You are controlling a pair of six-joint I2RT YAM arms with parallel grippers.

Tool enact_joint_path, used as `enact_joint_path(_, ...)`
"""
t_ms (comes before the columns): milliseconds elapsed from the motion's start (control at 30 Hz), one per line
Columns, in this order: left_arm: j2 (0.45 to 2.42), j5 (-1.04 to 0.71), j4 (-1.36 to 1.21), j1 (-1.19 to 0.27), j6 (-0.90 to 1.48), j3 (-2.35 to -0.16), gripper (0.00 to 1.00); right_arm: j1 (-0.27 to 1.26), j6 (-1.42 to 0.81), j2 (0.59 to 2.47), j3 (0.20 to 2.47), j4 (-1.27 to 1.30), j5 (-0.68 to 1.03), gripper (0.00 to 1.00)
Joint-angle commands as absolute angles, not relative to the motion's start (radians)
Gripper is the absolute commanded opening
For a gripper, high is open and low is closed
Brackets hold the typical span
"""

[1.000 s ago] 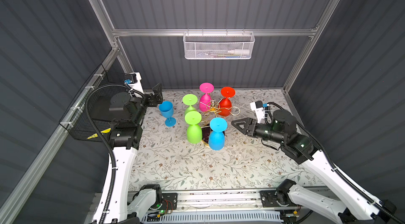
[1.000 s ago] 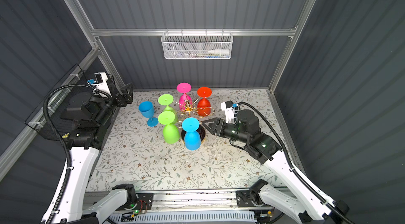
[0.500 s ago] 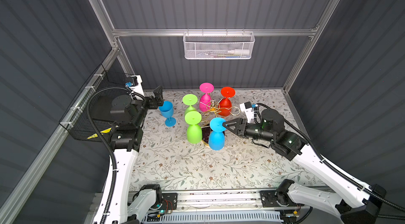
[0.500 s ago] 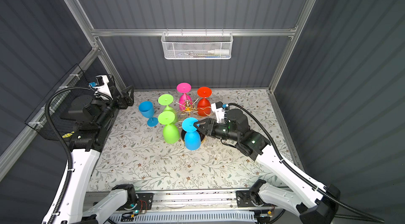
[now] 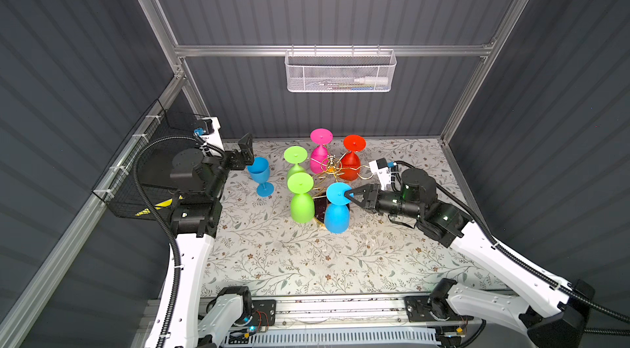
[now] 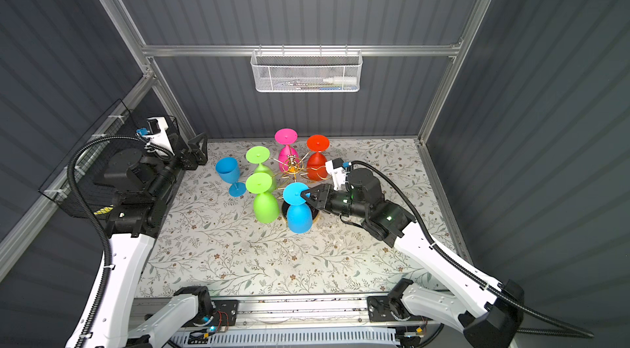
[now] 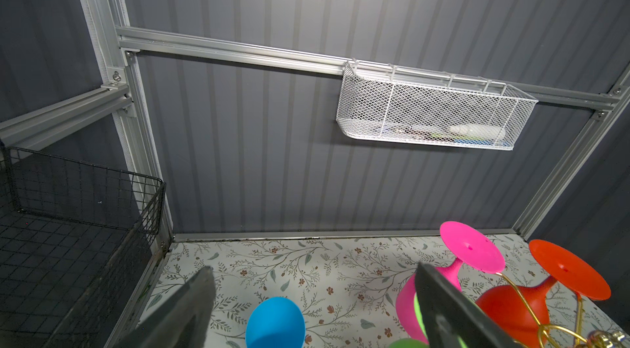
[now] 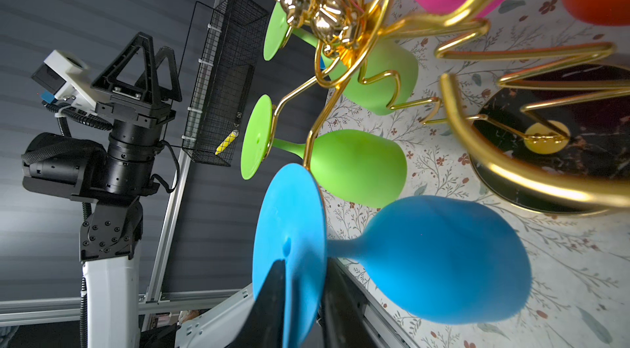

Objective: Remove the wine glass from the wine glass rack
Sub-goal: 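Reach the right gripper to the second cyan glass base and close, then pull the second cyan glass off the rack with the right gripper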

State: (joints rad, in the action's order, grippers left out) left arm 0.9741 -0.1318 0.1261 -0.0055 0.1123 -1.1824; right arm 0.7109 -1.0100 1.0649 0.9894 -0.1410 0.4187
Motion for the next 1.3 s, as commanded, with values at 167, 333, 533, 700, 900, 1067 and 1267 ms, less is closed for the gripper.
enact_joint_path(167,0.947,-0.123,0.131,0.0,0.088,-1.178,0.94,0.717,-1.026,1.056,1.012,-0.11,0.425,0.06)
enact_joint_path(333,0.939,-0.12,0.137,0.0,0.091,-1.179,0.94,0.716,-1.04,1.048,1.012,-0.109,0.425,0.03)
enact_joint_path(533,0.931,-0.125,0.143,0.0,0.099,-1.185,0.94,0.716,-1.058,1.039,1.014,-0.101,0.443,0.0)
enact_joint_path(700,0.928,-0.13,0.143,0.0,0.109,-1.184,0.94,0.716,-1.074,1.037,1.012,-0.085,0.455,0.0)
enact_joint_path(900,0.919,-0.133,0.144,0.0,0.116,-1.188,0.94,0.716,-1.08,1.035,1.028,-0.079,0.463,0.0)
enact_joint_path(1067,0.915,-0.147,0.154,0.0,0.13,-1.186,0.95,0.717,-1.078,1.037,1.042,-0.079,0.465,0.0)
enact_joint_path(1267,0.914,-0.18,0.179,0.0,0.161,-1.197,0.94,0.717,-1.077,1.041,1.055,-0.069,0.466,0.0)
